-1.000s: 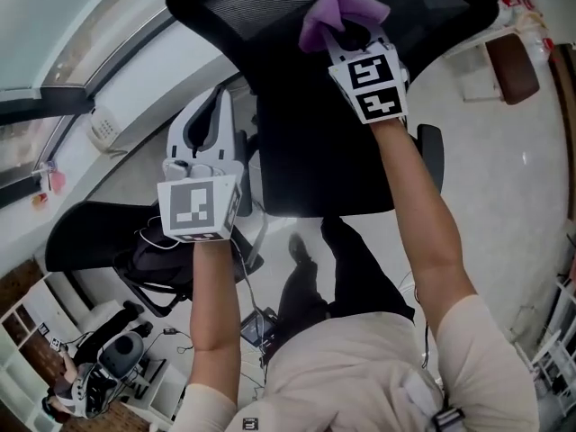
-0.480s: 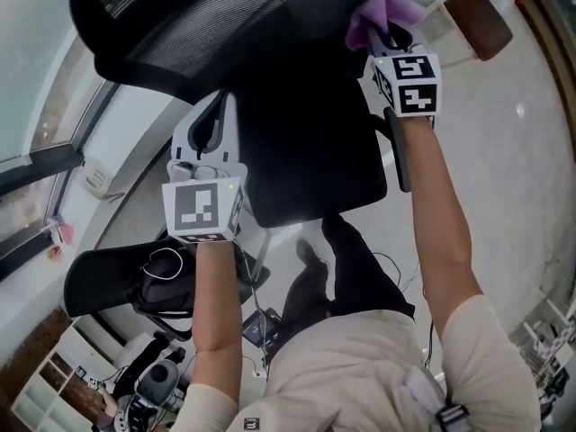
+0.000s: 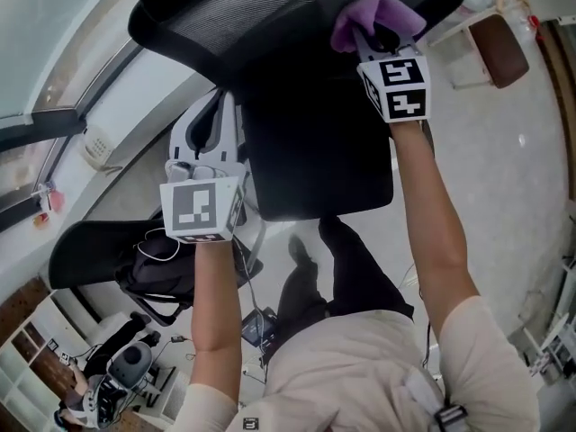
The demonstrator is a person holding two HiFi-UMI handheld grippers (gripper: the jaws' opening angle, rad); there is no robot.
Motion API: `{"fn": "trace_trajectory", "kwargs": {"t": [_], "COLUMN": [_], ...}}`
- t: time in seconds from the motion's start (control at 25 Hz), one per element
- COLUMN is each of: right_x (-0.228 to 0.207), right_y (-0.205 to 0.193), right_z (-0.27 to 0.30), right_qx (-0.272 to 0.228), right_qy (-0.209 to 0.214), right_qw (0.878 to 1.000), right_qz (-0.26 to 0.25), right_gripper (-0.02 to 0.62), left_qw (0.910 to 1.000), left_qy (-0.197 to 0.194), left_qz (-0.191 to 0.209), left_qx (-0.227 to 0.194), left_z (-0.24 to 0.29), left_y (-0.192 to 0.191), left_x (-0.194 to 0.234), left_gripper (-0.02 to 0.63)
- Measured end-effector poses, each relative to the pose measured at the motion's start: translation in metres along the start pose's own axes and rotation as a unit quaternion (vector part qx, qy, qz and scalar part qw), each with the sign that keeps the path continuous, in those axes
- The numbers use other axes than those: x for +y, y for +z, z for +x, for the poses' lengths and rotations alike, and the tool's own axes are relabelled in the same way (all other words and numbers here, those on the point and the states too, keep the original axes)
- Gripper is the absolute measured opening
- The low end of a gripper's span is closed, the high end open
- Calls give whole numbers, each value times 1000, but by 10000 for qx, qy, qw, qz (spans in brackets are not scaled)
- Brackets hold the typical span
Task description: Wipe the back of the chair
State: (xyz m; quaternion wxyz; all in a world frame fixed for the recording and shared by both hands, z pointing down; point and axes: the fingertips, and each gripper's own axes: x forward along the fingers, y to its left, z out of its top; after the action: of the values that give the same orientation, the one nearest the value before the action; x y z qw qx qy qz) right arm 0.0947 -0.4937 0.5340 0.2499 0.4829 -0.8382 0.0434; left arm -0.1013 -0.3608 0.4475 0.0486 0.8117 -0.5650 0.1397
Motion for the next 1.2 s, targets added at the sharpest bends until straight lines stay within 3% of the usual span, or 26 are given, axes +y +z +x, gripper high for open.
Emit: {"fn": "trace_trajectory", "kwargs": {"t": [0.16, 0.32, 0.48, 0.72, 0.92, 1.2], "right_x": [102, 210, 267, 276, 262, 170], "right_y": [37, 60, 67, 67, 60, 22], "right_z": [35, 65, 78, 81, 78, 56], "right_qx": [-227, -255, -217, -191, -195, -91], "right_qy": [864, 1739, 2127, 2130, 2024, 1368], "right_qw": [9954, 9822, 9733, 9729, 9754, 9891], "right_qz": [-339, -658, -837, -882, -850, -543], "right_gripper": [49, 51, 51, 51, 50, 49], "left_qw": [9993, 9972, 9943, 9919, 9937, 9982], "left_qy": [360, 708, 1009, 1196, 1059, 549], "left_qz": [-121, -238, -329, -392, -331, -163], "left_qx": [27, 94, 133, 166, 175, 176], "left_z": [-28, -60, -90, -109, -99, -56], "left_y": [-17, -36, -52, -60, -58, -45], "left_x": [36, 72, 95, 106, 95, 52], "left_gripper": [8, 8, 8, 8, 8, 8]}}
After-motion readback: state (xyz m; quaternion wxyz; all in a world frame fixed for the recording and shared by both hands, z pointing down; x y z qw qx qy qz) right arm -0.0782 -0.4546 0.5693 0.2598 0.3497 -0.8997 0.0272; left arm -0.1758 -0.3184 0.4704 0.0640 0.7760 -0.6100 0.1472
